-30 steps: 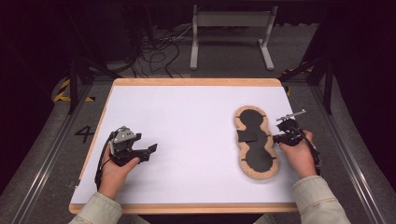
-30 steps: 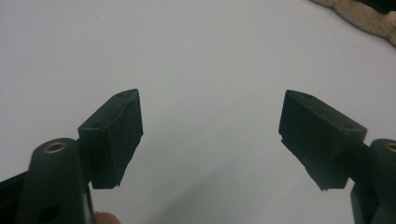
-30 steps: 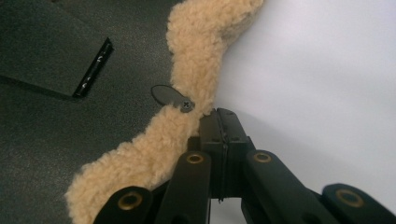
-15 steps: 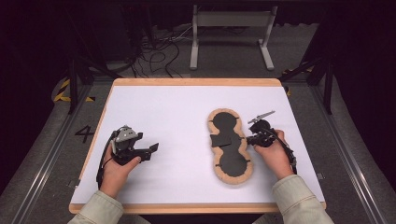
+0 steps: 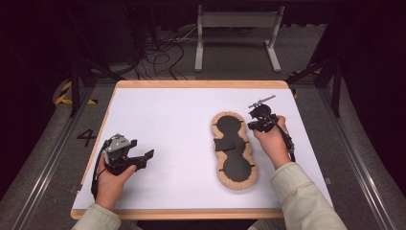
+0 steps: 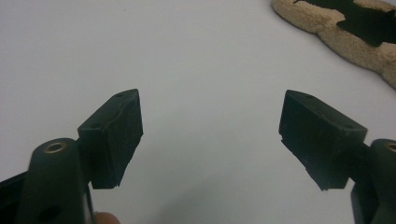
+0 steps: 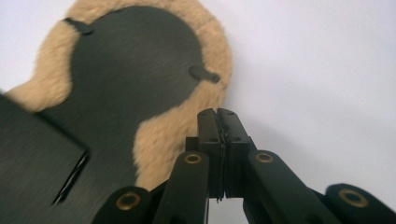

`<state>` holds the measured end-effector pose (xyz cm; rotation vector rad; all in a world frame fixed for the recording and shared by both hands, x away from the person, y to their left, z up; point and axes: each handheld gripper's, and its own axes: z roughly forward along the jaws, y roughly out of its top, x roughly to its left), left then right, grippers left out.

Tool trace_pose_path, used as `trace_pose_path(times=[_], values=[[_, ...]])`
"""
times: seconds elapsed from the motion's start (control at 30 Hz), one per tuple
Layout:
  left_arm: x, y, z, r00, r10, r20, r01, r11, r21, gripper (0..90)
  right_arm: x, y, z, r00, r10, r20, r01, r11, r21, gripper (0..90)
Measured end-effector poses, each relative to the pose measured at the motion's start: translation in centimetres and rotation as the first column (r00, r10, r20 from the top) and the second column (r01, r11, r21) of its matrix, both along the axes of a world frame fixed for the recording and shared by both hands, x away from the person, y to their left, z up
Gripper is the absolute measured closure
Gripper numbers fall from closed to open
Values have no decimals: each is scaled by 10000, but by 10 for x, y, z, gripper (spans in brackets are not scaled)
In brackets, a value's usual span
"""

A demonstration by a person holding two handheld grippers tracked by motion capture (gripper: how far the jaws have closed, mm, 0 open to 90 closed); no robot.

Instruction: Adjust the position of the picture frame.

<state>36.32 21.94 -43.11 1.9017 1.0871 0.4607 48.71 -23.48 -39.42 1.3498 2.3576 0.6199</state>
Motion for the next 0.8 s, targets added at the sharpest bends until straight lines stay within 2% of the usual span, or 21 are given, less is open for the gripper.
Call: trace_pose_path(times=[0.1, 0.17, 0.27, 0.33, 0.4, 0.5, 0.53, 0.6, 0.63, 0.73, 0.8], values=[[-5, 7, -2, 9998, 201, 29, -202, 9998, 64, 225, 11, 3, -3, 9999, -71, -143, 69, 9999, -147, 892], [-7, 12, -3, 9996, 296, -17, -296, 9996, 19, 225, 20, 1, -7, 9992, -271, -301, 274, 9996, 91, 888], [-9, 16, -5, 9991, 406, -109, -406, 9992, -48, 225, 28, -2, -13, 9981, -599, -127, 597, 9981, -153, 847], [-11, 18, -6, 9989, 448, -124, -448, 9990, -25, 225, 31, -4, -16, 9971, -749, -156, 745, 9969, -265, 854], [-13, 20, -7, 9987, 499, -126, -499, 9987, 33, 223, 34, -4, -21, 9963, -742, -422, 744, 9972, 18, 890], [-15, 22, -7, 9984, 548, -144, -547, 9985, 72, 219, 37, -1, -24, 9963, -623, -586, 628, 9980, 61, 900], [-17, 23, -8, 9979, 635, -135, -635, 9980, 63, 219, 38, 2, -26, 9973, -486, -548, 486, 9988, -16, 900], [-20, 26, -10, 9973, 711, -189, -709, 9974, 82, 219, 38, 11, -27, 9991, -309, -281, 286, 9966, -771, 900], [-21, 27, -10, 9969, 763, -203, -762, 9971, 84, 219, 38, 13, -27, 9995, -176, -251, 159, 9978, -648, 900], [-22, 30, -11, 9960, 857, -235, -855, 9963, 102, 219, 40, 21, -28, 9994, 185, -301, -177, 9995, 267, 900], [-23, 31, -11, 9957, 899, -212, -897, 9959, 101, 219, 39, 31, -27, 9988, 432, -235, -426, 9987, 279, 900]])
